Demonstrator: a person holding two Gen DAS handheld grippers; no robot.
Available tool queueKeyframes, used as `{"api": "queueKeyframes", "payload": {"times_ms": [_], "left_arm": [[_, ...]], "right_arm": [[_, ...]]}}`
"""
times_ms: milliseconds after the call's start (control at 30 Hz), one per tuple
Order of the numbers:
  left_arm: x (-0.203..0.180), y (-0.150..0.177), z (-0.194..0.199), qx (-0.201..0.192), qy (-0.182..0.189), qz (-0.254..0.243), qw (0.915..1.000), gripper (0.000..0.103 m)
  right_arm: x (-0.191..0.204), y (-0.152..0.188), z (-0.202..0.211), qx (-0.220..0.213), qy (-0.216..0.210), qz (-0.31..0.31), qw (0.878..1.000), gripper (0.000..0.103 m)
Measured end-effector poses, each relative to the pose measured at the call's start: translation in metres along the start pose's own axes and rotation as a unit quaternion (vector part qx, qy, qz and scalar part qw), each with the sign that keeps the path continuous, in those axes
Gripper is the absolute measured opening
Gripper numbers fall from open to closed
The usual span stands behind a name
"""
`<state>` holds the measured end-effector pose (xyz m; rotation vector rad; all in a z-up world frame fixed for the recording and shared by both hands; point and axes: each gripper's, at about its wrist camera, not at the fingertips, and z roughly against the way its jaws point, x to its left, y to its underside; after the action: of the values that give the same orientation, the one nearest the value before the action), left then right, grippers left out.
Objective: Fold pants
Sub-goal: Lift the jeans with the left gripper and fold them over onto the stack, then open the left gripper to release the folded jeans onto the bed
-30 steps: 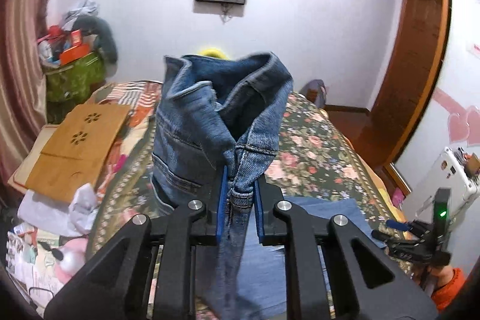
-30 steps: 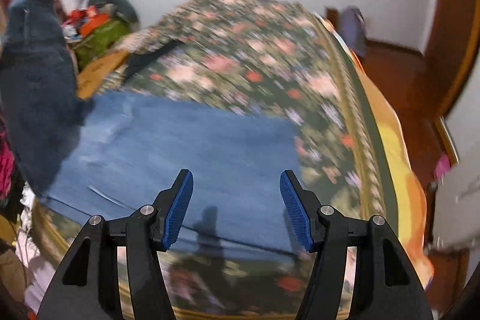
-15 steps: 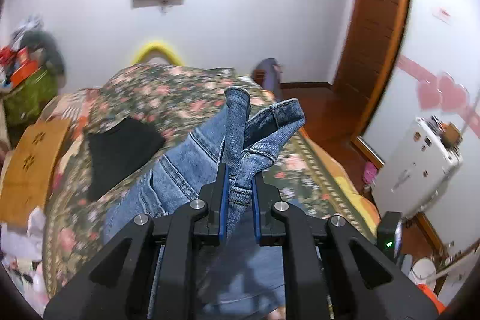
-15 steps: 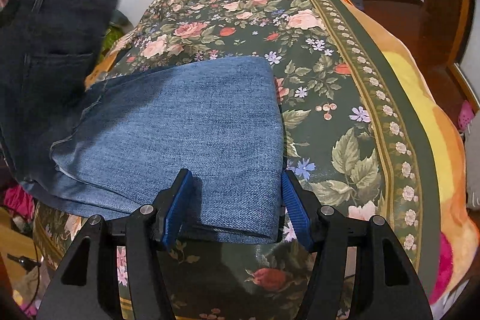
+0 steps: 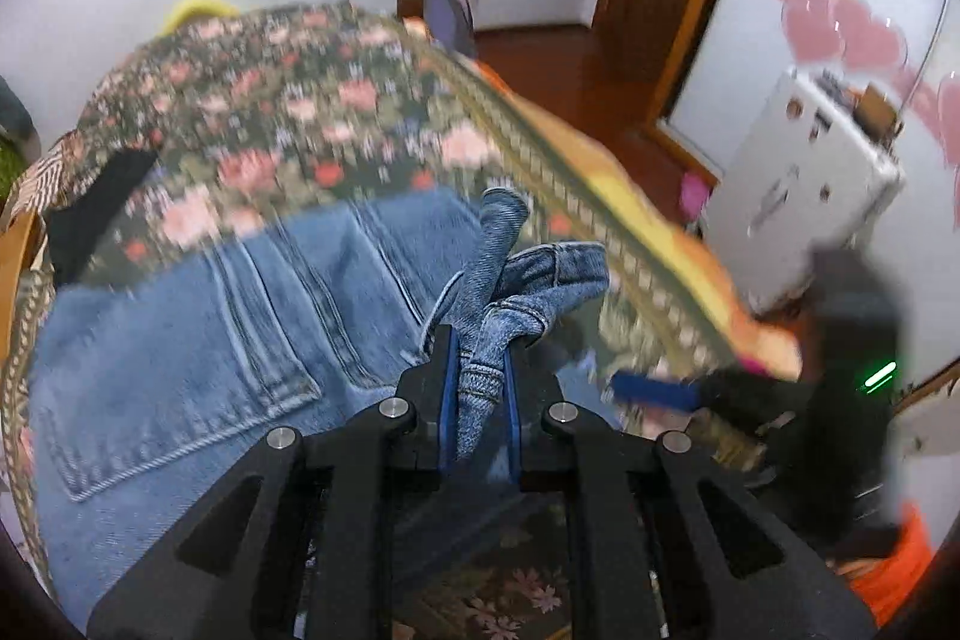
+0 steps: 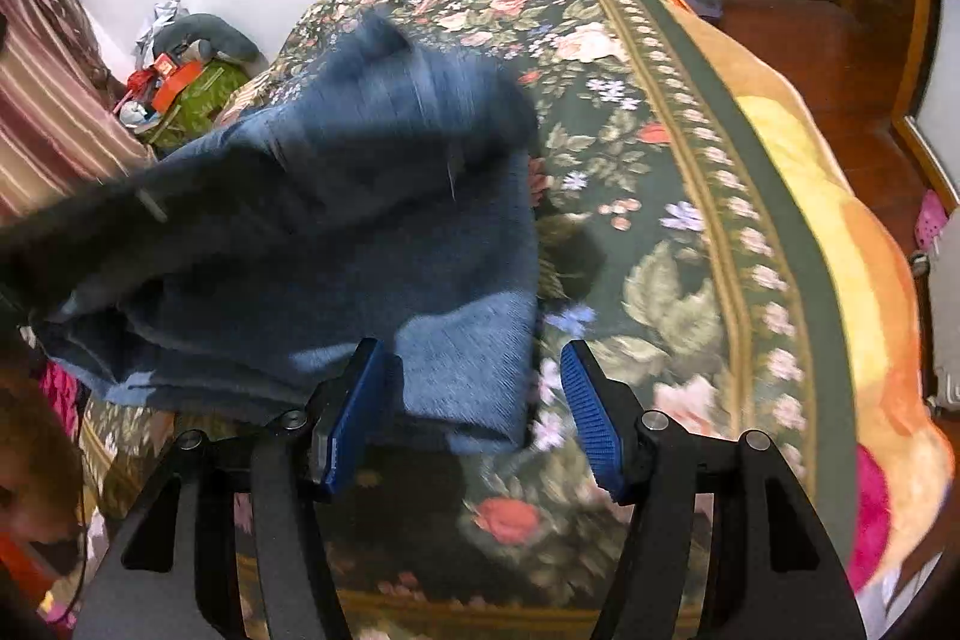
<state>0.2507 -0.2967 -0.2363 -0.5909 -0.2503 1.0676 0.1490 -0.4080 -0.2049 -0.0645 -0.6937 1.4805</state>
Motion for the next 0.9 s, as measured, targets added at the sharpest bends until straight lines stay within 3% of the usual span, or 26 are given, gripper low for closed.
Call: {"api": "queueKeyframes", "payload": {"times_ms": [233,300,367,433,500,667,733,900], "left_arm": [[-0.017,0.015,0.001,0.013,-0.024,-0.05,0.9984,0.016],[-0.013,0.014,0.012,0.01,-0.01,-0.05,0.9986,0.019],[-0.003,0.01,0.032,-0.011,0.01,-0.037,0.9992,0.032],[0.008,0.005,0.057,-0.046,-0.007,-0.03,0.9984,0.053],[0.029,-0.003,0.082,-0.078,-0.036,-0.024,0.996,0.057],[0.09,-0.025,0.098,-0.091,-0.096,-0.024,0.9909,0.066],[0.118,-0.033,0.091,-0.085,-0.122,-0.021,0.9886,0.072],[0.185,-0.049,0.041,-0.025,-0.164,-0.018,0.986,0.072]], "right_arm": [[-0.003,0.014,0.012,0.009,0.015,-0.001,1.0,0.058],[-0.001,0.018,0.014,0.013,0.018,-0.002,1.0,0.058],[0.002,0.015,0.012,0.015,0.017,-0.003,1.0,0.058],[0.005,0.017,0.014,0.014,0.011,-0.006,1.0,0.058],[0.008,0.016,0.015,0.012,0.01,-0.004,1.0,0.058],[0.026,0.014,0.016,0.012,-0.005,0.011,1.0,0.058],[0.034,0.014,0.014,0.013,-0.01,0.016,1.0,0.058],[0.055,0.01,0.001,0.024,-0.019,0.034,0.999,0.058]]}}
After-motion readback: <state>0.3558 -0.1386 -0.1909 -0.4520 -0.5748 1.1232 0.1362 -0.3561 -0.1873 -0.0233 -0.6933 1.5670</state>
